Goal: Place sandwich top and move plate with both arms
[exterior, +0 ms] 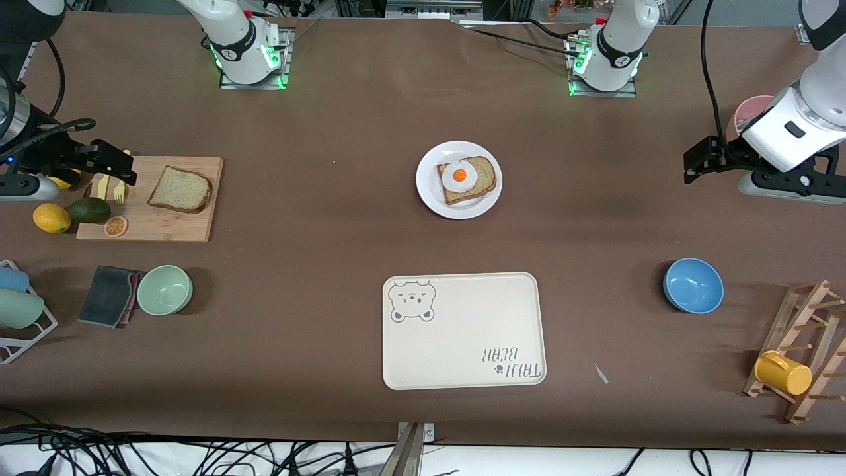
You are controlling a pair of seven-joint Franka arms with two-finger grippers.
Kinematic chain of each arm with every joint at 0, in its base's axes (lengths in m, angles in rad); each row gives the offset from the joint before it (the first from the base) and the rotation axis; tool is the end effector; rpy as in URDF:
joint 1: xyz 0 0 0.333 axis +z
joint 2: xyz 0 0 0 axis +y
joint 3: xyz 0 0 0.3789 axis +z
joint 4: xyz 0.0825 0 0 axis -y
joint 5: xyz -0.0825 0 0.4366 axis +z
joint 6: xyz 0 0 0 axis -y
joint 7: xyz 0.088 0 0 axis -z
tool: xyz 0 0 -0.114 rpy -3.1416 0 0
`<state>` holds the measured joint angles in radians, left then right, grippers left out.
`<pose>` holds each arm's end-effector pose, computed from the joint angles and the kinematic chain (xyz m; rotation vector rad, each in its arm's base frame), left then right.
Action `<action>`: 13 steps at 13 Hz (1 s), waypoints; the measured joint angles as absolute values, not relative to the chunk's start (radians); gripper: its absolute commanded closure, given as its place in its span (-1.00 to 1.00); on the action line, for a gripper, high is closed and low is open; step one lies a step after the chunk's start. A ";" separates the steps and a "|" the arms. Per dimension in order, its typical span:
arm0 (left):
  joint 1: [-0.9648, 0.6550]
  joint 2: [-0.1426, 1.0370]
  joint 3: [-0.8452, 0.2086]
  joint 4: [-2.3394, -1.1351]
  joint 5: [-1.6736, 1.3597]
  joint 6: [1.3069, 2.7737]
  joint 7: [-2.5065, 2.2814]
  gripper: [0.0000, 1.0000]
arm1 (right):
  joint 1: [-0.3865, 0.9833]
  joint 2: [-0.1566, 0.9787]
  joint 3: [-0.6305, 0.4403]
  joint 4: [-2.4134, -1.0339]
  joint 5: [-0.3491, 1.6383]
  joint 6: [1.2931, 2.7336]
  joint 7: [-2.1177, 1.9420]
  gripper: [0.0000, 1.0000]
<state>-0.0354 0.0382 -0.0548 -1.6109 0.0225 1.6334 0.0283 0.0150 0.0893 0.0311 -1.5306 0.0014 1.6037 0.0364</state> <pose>0.6225 -0.0532 0.6413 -3.1151 0.1872 0.0234 0.6416 0.0288 0.6486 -3.1380 -0.0150 0.0256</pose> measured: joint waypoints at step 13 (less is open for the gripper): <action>-0.035 0.038 -0.055 -1.611 0.023 1.633 0.028 -1.00 | 0.015 0.090 0.029 -1.530 0.001 1.602 0.048 -1.00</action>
